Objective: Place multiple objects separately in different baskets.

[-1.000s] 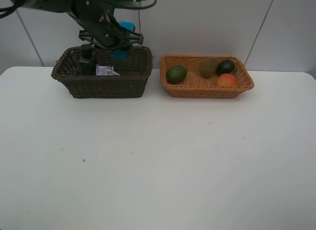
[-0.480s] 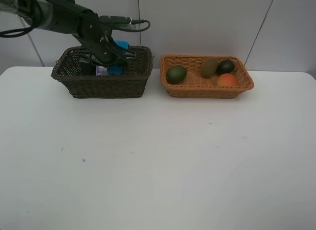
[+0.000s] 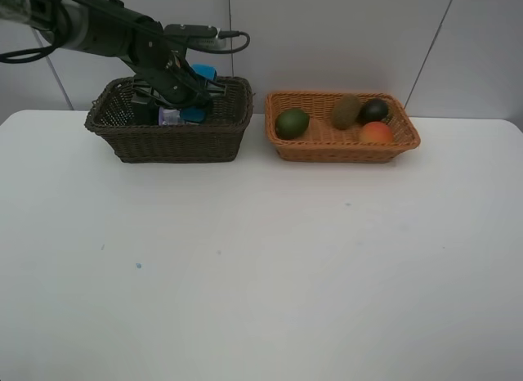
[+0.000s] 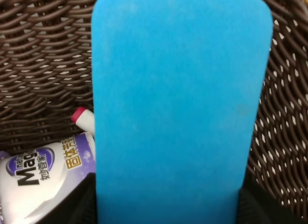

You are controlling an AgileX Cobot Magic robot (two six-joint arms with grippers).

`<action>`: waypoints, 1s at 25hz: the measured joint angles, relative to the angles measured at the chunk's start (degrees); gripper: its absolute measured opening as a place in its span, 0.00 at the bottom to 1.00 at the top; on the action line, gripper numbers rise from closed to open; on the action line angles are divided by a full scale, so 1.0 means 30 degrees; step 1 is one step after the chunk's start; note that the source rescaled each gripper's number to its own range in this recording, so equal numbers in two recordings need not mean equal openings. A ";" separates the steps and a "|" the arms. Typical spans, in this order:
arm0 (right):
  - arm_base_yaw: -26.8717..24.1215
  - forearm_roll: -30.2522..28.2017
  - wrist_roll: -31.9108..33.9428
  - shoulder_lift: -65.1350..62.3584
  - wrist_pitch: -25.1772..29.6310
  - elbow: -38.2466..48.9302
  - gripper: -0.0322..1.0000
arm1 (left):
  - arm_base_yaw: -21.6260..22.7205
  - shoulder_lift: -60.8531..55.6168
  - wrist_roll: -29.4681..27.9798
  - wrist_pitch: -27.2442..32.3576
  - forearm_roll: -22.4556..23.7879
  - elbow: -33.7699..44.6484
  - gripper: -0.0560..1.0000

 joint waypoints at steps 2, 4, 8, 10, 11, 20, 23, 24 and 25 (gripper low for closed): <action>0.0000 0.0000 0.0000 0.0000 0.0000 0.0000 1.00 | 0.0000 0.0000 0.0014 0.0151 -0.0104 0.0000 0.75; 0.0000 0.0000 0.0000 0.0000 0.0000 0.0000 1.00 | 0.0000 0.0000 0.0035 0.0329 -0.0187 0.0000 0.90; 0.0000 0.0000 0.0000 0.0000 0.0000 0.0000 1.00 | 0.0000 0.0000 0.0049 0.0477 -0.0342 0.0000 0.99; 0.0000 0.0000 0.0000 0.0000 0.0000 0.0000 1.00 | 0.0000 0.0000 0.0049 0.0477 -0.0387 0.0000 1.00; 0.0000 0.0000 0.0000 0.0000 0.0000 0.0000 1.00 | 0.0000 0.0000 0.0049 0.0477 -0.0402 0.0000 1.00; 0.0000 0.0000 0.0000 0.0000 0.0000 0.0000 1.00 | 0.0000 -0.0502 0.0049 0.0960 -0.0408 0.0000 1.00; 0.0000 0.0000 0.0000 0.0000 0.0000 0.0000 1.00 | 0.0000 -0.1485 0.0092 0.1714 -0.0330 0.0000 1.00; 0.0000 0.0000 0.0000 0.0000 0.0000 0.0000 1.00 | 0.0000 -0.1949 0.0093 0.2045 -0.0218 0.0000 1.00; 0.0000 0.0000 0.0000 0.0000 0.0000 0.0000 1.00 | 0.0000 -0.2439 0.0133 0.2452 -0.0027 0.0000 1.00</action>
